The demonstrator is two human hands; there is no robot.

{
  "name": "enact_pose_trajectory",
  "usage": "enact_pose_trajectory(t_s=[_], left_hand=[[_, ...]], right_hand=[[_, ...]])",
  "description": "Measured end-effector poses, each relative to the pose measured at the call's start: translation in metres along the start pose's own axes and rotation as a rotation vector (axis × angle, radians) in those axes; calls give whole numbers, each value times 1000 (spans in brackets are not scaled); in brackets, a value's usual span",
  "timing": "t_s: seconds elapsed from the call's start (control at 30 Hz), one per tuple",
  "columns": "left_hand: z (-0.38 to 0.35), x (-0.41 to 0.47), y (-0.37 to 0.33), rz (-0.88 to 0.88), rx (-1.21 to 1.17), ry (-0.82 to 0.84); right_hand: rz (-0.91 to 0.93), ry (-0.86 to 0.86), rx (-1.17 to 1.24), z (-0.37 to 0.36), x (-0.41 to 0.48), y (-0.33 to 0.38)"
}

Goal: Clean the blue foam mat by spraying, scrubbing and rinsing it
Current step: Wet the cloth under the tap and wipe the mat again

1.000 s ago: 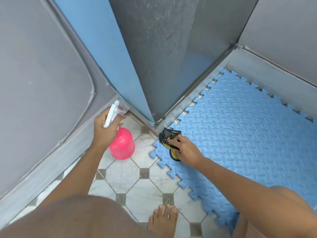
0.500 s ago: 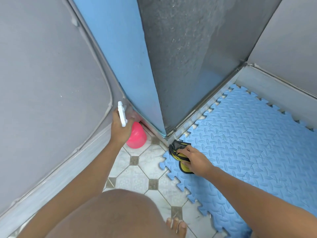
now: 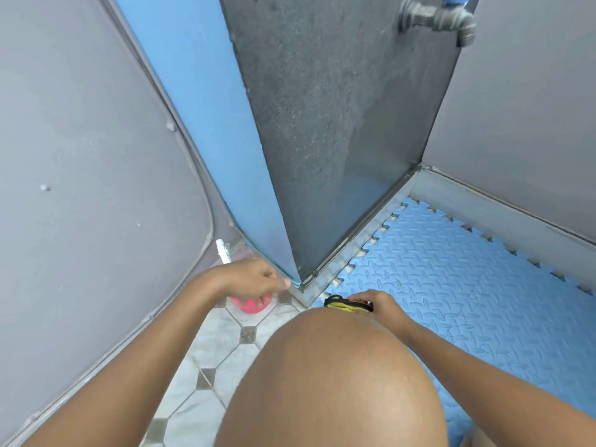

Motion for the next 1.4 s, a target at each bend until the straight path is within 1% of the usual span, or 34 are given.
enact_pose_trajectory(t_s=[0.07, 0.1, 0.13, 0.2, 0.33, 0.4, 0.5, 0.57, 0.63, 0.67, 0.73, 0.77, 0.83, 1.03, 1.2, 1.4], left_hand=[[11, -26, -68, -239, -80, -4], [20, -39, -102, -368, -122, -53], [30, -52, -137, -494, -150, -123], [52, -75, -195, -683, -195, -296], [105, -113, -292, -895, -199, -660], [132, -123, -333, -945, -124, -778], [167, -124, -388, -888, 75, -782], [187, -116, -419, -806, 223, -839], [206, -97, -436, -611, 407, -939], [213, -83, -440, -490, 509, -950], [220, -57, -440, -298, 648, -875], [220, -46, -439, -253, 686, -825], [222, -33, -438, -247, 717, -779], [224, -39, -436, -346, 668, -776], [216, -37, -439, -465, 656, -758], [214, -37, -441, -500, 626, -687]], right_hand=[[0, -49, 66, 34, -11, 14], [4, -78, 98, 52, -18, 23], [14, -111, 122, 73, -26, 33], [50, -185, 160, 111, -40, 53], [90, -368, 282, 191, -73, 86], [107, -438, 350, 224, -83, 94], [147, -533, 409, 261, -92, 105], [145, -567, 407, 276, -93, 111], [137, -574, 401, 285, -91, 118], [140, -569, 418, 288, -88, 119], [135, -565, 470, 290, -83, 119], [132, -563, 499, 290, -80, 119], [133, -552, 539, 286, -73, 117], [109, -549, 606, 272, -56, 120], [120, -554, 578, 284, -59, 126], [142, -603, 513, 313, -63, 131]])
Point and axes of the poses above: each hand's wrist, its own x-axis towards the middle knuckle, its own z-axis out of the back of the hand, y = z × x, the point moved 4 cm from there along x, towards the middle knuckle, and after that the axes turned 3 degrees about z, right-handed, at the moved point
